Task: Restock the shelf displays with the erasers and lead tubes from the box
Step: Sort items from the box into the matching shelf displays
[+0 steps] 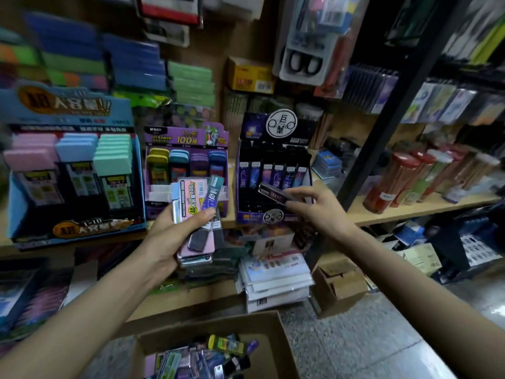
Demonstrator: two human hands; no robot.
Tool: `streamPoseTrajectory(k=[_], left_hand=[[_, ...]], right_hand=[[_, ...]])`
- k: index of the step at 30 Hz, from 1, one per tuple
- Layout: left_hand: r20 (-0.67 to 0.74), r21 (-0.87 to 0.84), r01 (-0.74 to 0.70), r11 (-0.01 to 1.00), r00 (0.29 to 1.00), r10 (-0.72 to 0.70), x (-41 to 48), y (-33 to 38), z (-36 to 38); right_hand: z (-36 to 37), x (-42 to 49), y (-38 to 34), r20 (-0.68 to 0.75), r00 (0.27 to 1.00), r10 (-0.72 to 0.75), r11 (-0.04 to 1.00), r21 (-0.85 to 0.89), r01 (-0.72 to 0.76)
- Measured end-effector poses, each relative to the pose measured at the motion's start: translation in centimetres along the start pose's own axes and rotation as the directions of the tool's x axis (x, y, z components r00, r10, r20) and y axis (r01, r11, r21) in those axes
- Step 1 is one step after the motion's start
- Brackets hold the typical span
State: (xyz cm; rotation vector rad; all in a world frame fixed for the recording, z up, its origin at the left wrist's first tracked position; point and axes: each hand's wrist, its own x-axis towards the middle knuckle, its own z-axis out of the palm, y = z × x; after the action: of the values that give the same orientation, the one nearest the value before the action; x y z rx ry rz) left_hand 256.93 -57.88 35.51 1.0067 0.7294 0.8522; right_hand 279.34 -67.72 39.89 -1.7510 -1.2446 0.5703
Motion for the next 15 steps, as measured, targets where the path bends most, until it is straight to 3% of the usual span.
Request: streamPoseTrajectory(k=[4, 10, 15], left_hand=[[-0.017, -0.036, -0.008, 0.999, 1.0, 0.008, 0.9, 0.5, -1.0], [-0.044, 0.013, -0.067, 0.998, 0.997, 0.068, 1.4, 0.4, -2.7], [-0.055, -0.006, -0.096, 0.995, 0.994, 0.096, 2.0, 0.6, -3.2]], right_hand=[[-1.3, 4.1, -1.2, 0.045, 0.997, -0.062, 0.975, -0.21, 0.07], [-0.3, 8.1, -2.3, 0.009, 0.986, -0.164, 0.968, -0.19, 0.163], [1.0, 10.6, -2.4, 0.028, 0.971, -0.238, 0.925, -0.298, 0.235]])
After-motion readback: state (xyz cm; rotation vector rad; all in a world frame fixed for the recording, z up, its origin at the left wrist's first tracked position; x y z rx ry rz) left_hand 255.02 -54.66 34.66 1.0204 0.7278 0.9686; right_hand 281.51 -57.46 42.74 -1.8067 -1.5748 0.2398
